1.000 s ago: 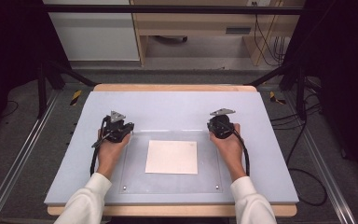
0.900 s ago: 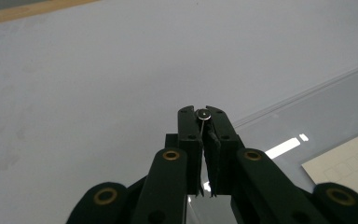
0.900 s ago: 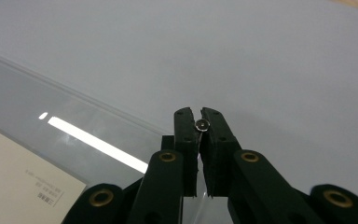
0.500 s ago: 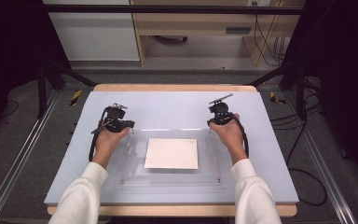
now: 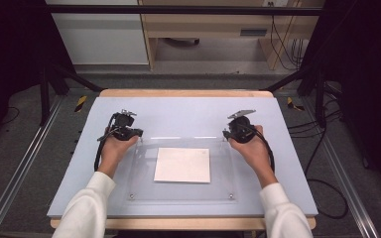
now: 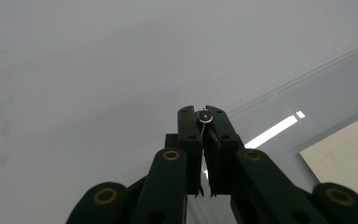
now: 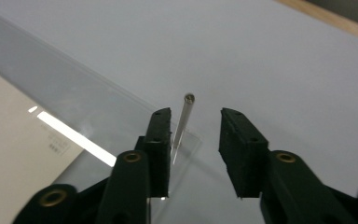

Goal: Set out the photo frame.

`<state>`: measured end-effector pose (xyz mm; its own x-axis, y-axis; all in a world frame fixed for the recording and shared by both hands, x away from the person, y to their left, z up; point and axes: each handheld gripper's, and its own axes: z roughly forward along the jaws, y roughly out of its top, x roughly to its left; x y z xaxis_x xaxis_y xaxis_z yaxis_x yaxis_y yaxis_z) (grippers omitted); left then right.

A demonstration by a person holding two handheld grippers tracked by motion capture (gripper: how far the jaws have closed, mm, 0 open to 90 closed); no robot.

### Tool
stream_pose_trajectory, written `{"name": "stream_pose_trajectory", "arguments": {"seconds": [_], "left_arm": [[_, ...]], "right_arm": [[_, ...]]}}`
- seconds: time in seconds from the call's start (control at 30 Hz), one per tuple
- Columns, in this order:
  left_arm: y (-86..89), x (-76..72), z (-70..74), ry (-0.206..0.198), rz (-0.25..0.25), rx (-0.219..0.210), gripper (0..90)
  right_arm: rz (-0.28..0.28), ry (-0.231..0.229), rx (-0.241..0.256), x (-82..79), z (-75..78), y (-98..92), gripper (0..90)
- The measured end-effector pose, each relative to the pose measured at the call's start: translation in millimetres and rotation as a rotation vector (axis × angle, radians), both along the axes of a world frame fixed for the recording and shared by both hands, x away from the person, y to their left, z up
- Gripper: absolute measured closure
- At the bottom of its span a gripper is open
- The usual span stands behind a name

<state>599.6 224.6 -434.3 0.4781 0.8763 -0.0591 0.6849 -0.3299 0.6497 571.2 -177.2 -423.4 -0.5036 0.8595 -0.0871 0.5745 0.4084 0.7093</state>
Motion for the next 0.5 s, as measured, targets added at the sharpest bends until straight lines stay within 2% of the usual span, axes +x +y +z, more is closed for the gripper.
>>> {"name": "stream_pose_trajectory", "arguments": {"seconds": [0.17,0.27,0.33,0.43,0.5], "left_arm": [[0.2,4.4,0.2,0.023,0.008,-0.015,85.0],[0.3,6.2,0.4,0.038,0.011,-0.023,85.0],[0.4,7.3,0.2,0.041,0.011,-0.028,85.0],[0.1,7.6,-0.2,0.043,0.014,-0.028,84.9],[-0.2,7.4,-0.4,0.043,0.014,-0.026,84.9]], "right_arm": [[0.008,-0.091,0.052,-45.5,-0.6,-22.4,48.5],[0.006,-0.147,0.091,-68.9,-3.8,-28.3,34.6],[0.012,-0.177,0.091,-85.1,-5.0,-31.2,28.3],[0.026,-0.181,0.073,-104.1,-0.7,-36.8,20.7],[0.034,-0.186,0.084,-118.3,-0.2,-42.6,13.8]]}}
